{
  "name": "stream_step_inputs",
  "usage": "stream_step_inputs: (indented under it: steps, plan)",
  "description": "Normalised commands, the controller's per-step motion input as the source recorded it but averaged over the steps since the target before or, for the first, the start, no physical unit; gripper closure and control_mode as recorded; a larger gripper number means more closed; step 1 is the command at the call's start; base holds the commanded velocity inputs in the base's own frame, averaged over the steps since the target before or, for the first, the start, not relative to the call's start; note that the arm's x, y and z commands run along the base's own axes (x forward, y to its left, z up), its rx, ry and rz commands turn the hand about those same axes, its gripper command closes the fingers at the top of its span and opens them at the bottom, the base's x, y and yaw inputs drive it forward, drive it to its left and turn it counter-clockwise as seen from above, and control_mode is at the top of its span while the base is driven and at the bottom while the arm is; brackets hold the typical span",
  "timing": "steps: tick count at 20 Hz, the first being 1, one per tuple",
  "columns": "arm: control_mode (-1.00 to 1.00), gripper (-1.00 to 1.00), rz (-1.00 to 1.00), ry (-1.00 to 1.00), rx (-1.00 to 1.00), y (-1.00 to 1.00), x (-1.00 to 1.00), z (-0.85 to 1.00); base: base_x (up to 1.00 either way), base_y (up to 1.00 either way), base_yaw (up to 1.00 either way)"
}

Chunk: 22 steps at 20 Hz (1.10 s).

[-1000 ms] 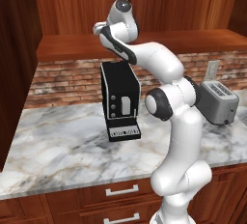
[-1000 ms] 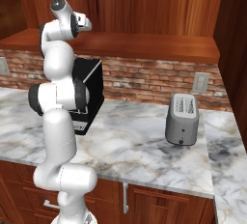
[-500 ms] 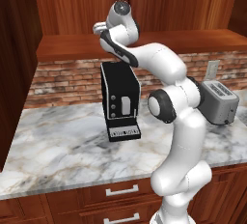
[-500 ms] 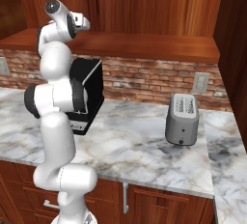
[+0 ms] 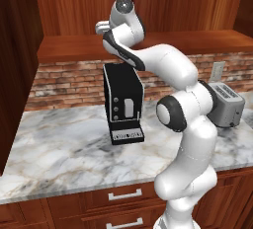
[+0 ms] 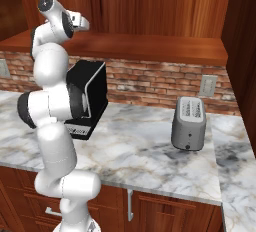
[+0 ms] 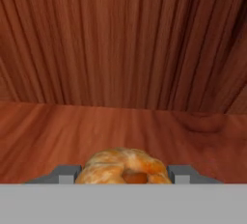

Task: Pick the tangerines from the cabinet and place them in one bowl. Pick the broccoli from the sink and place it in the other bowl.

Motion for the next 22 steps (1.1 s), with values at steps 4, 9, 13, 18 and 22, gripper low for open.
stream_step_inputs:
  steps: [4,9,13,18,22]
  plan:
    - [-1.00,1.00,0.00,0.00,0.02,-0.06,-0.46,0.00,0.00,0.00,0.00]
    - [-1.00,1.00,-0.03,-0.01,0.03,-0.07,-0.66,0.00,0.00,0.00,0.00]
    - [-1.00,1.00,-0.03,0.00,0.07,-0.09,-0.87,0.00,0.00,0.00,0.00]
    - [-1.00,1.00,-0.05,0.02,0.07,-0.12,-0.95,-0.03,0.00,0.00,0.00]
    - [-1.00,1.00,-0.07,0.02,0.02,-0.35,-0.85,-0.18,0.00,0.00,0.00]
